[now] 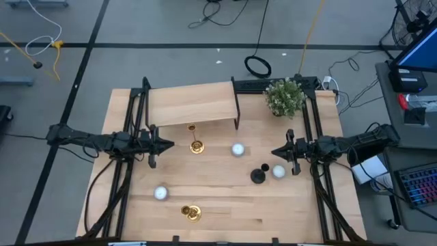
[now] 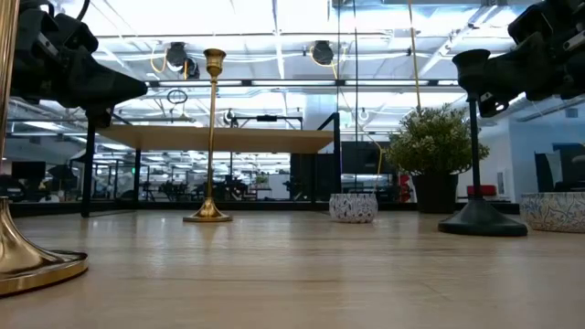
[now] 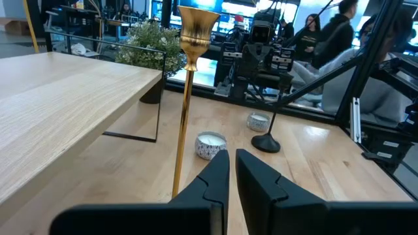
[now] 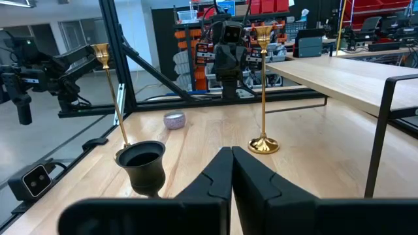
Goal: Pick & Place candle stick holders
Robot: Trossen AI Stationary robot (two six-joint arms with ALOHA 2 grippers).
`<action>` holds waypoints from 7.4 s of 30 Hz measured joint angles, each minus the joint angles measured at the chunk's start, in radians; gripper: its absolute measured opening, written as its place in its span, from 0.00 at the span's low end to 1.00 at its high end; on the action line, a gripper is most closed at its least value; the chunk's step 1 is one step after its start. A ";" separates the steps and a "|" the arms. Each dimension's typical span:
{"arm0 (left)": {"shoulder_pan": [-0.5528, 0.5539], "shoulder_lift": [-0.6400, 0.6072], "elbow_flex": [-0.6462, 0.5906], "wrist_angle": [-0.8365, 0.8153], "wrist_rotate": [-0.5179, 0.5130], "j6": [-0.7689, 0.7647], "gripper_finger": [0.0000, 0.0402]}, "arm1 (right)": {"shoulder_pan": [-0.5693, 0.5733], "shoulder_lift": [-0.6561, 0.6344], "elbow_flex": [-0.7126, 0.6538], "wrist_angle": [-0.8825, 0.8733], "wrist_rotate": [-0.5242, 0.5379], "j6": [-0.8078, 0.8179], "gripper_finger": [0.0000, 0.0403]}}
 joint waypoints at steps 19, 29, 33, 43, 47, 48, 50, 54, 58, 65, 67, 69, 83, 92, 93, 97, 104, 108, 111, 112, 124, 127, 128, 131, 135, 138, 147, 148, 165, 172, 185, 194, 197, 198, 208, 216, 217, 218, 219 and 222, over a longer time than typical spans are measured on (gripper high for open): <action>0.000 0.000 0.000 0.000 0.000 0.000 0.08 | 0.000 0.000 0.000 0.000 0.000 0.000 0.01; 0.000 0.000 0.000 0.000 0.000 0.000 0.08 | 0.000 0.000 0.000 0.000 0.000 0.000 0.01; 0.000 0.000 0.000 0.000 0.000 0.000 0.08 | 0.000 0.000 0.000 0.000 0.000 0.000 0.01; 0.000 0.000 0.000 0.000 0.000 0.000 0.08 | 0.000 0.000 0.000 0.000 0.000 0.000 0.01; 0.000 0.000 0.000 0.000 0.000 0.000 0.08 | 0.000 0.000 0.000 0.000 0.000 0.000 0.01; 0.000 0.000 0.000 0.000 0.000 0.000 0.08 | 0.000 0.000 0.000 0.000 0.000 0.000 0.01; 0.000 0.000 0.000 0.000 0.000 0.000 0.08 | 0.000 0.000 0.000 0.000 0.000 0.000 0.01; 0.000 0.000 0.000 0.000 0.000 0.000 0.08 | 0.000 0.000 0.000 0.000 0.000 0.000 0.01; 0.000 0.000 0.000 0.000 0.000 0.000 0.08 | 0.000 0.000 0.000 0.000 0.000 0.000 0.01; 0.000 0.000 0.000 0.000 0.000 0.000 0.08 | 0.000 0.000 0.000 0.000 0.000 0.000 0.01; 0.000 0.000 0.000 0.000 0.000 0.000 0.08 | 0.000 0.000 0.000 0.000 0.000 0.000 0.01; 0.000 0.000 0.000 0.000 0.000 0.000 0.08 | 0.000 0.000 0.000 0.000 0.000 0.000 0.01; 0.000 0.000 0.000 0.000 0.000 0.000 0.08 | 0.000 0.000 0.000 0.000 0.000 0.000 0.01; 0.000 0.000 0.000 0.000 0.000 0.000 0.08 | 0.000 0.000 0.000 0.000 0.000 0.000 0.01; 0.000 0.000 0.000 0.000 0.000 0.000 0.08 | 0.000 0.000 0.000 0.000 0.000 0.000 0.01; 0.000 0.000 0.000 0.000 0.000 0.000 0.08 | 0.000 0.000 0.000 0.000 0.000 0.000 0.01; 0.000 0.000 0.000 0.000 0.000 -0.001 0.08 | 0.000 0.000 0.000 0.000 0.000 0.000 0.01; 0.000 0.000 0.000 -0.001 0.021 -0.078 0.08 | 0.000 0.000 0.000 0.000 0.000 0.000 0.01; 0.000 0.000 0.000 -0.001 0.062 -0.149 0.08 | 0.000 0.000 0.000 0.000 0.000 0.000 0.01; 0.000 0.000 0.000 0.001 0.066 -0.154 0.08 | 0.000 0.000 0.000 0.000 0.000 0.000 0.01; 0.000 0.000 0.000 -0.076 0.094 -0.184 0.08 | 0.000 0.000 0.000 0.000 0.000 0.000 0.01; 0.000 0.000 0.000 -0.094 0.136 -0.222 0.08 | 0.000 0.000 0.000 0.000 0.000 0.000 0.01; 0.000 0.000 0.000 -0.100 0.144 -0.222 0.08 | 0.000 0.000 0.000 0.000 0.000 0.000 0.01; 0.000 0.000 0.000 -0.116 0.167 -0.209 0.08 | 0.000 0.000 0.000 0.000 0.000 0.000 0.01; 0.000 0.000 0.000 -0.138 0.199 -0.165 0.08 | 0.000 0.000 0.000 0.000 0.000 0.000 0.01; 0.000 0.000 0.000 -0.137 0.195 -0.133 0.08 | 0.000 0.000 0.000 0.000 0.000 0.000 0.01; 0.000 0.000 0.000 -0.129 0.154 -0.098 0.10 | 0.000 0.000 0.000 0.000 0.000 0.000 0.01; 0.000 0.000 0.000 -0.129 0.143 -0.097 0.12 | 0.000 0.000 0.000 0.000 0.000 0.000 0.01; 0.000 0.000 0.000 -0.126 0.079 -0.103 0.44 | 0.000 0.000 0.000 0.000 0.000 0.000 0.01; 0.000 0.000 0.000 -0.127 0.084 -0.103 0.45 | 0.000 0.000 0.000 0.000 0.000 0.000 0.01; 0.000 0.000 0.000 -0.100 0.088 -0.106 0.45 | 0.000 0.000 0.000 0.000 0.000 0.000 0.01; 0.000 0.000 0.000 -0.099 0.087 -0.105 0.45 | 0.000 0.000 0.000 0.000 0.000 0.000 0.01; 0.000 0.000 0.000 -0.099 0.087 -0.105 0.45 | 0.000 0.000 0.000 0.000 0.000 0.000 0.01; 0.000 0.000 0.000 -0.098 0.087 -0.105 0.45 | 0.000 0.000 0.000 0.000 0.000 0.000 0.01; 0.000 0.000 0.000 -0.076 0.061 -0.106 0.45 | 0.000 0.000 0.000 0.004 -0.008 0.082 0.01; 0.000 0.000 0.000 0.009 0.061 -0.060 0.45 | -0.001 0.000 0.000 0.061 0.032 0.099 0.01; 0.000 0.000 0.000 0.015 0.061 -0.043 0.45 | -0.001 0.000 0.000 0.066 0.032 0.077 0.01; 0.000 0.000 0.000 0.019 0.060 -0.031 0.45 | -0.001 0.000 0.000 0.074 0.031 0.054 0.01; 0.000 0.000 0.000 0.024 0.060 -0.024 0.45 | -0.001 0.000 0.000 0.085 0.031 0.032 0.01; 0.000 0.000 0.000 0.041 0.060 -0.024 0.45 | -0.001 0.000 0.000 0.159 0.062 -0.071 0.01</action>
